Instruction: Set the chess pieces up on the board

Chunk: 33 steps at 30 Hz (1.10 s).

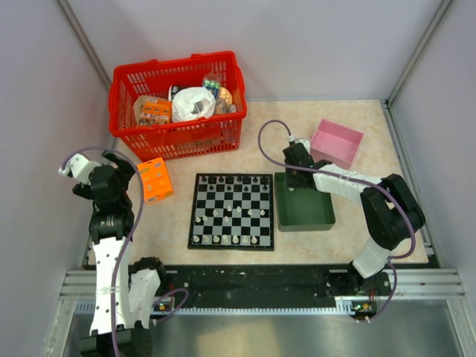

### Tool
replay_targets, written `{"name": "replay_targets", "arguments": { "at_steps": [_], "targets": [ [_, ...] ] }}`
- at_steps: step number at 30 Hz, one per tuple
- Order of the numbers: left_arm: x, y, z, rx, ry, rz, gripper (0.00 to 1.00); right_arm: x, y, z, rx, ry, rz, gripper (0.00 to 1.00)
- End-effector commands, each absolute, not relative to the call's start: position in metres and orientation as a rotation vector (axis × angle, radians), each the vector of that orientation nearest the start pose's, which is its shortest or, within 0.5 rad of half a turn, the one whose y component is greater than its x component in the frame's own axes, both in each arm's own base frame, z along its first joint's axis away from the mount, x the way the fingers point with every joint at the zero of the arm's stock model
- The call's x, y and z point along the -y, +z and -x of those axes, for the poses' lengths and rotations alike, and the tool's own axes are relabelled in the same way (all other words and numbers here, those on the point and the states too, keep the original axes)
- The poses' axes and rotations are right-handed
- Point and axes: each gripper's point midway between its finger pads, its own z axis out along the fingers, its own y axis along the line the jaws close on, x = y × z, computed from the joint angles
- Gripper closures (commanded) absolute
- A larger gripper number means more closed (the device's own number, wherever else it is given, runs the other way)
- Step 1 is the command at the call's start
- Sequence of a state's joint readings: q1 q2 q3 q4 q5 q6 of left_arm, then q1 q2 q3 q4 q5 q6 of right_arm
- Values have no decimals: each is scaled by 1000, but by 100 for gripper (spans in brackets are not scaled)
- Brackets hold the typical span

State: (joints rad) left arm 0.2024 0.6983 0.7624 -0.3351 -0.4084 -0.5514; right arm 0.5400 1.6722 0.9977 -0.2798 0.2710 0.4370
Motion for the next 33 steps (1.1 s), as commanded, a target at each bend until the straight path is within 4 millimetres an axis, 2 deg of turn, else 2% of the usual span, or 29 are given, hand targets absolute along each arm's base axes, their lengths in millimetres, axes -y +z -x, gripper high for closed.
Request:
{"name": "replay_targets", "arguments": {
  "at_steps": [1, 13, 22, 33],
  "targets": [
    [-108, 271, -271, -1517, 119, 916, 1, -175, 61, -358, -2443, 92, 16, 69],
    [-109, 273, -269, -1510, 127, 916, 1, -178, 59, -357, -2463, 98, 35, 69],
    [-110, 272, -269, -1513, 131, 919, 1, -179, 62, -359, -2456, 99, 38, 75],
    [-109, 273, -270, -1511, 123, 919, 1, -178, 59, -356, -2469, 97, 46, 76]
  ]
}}
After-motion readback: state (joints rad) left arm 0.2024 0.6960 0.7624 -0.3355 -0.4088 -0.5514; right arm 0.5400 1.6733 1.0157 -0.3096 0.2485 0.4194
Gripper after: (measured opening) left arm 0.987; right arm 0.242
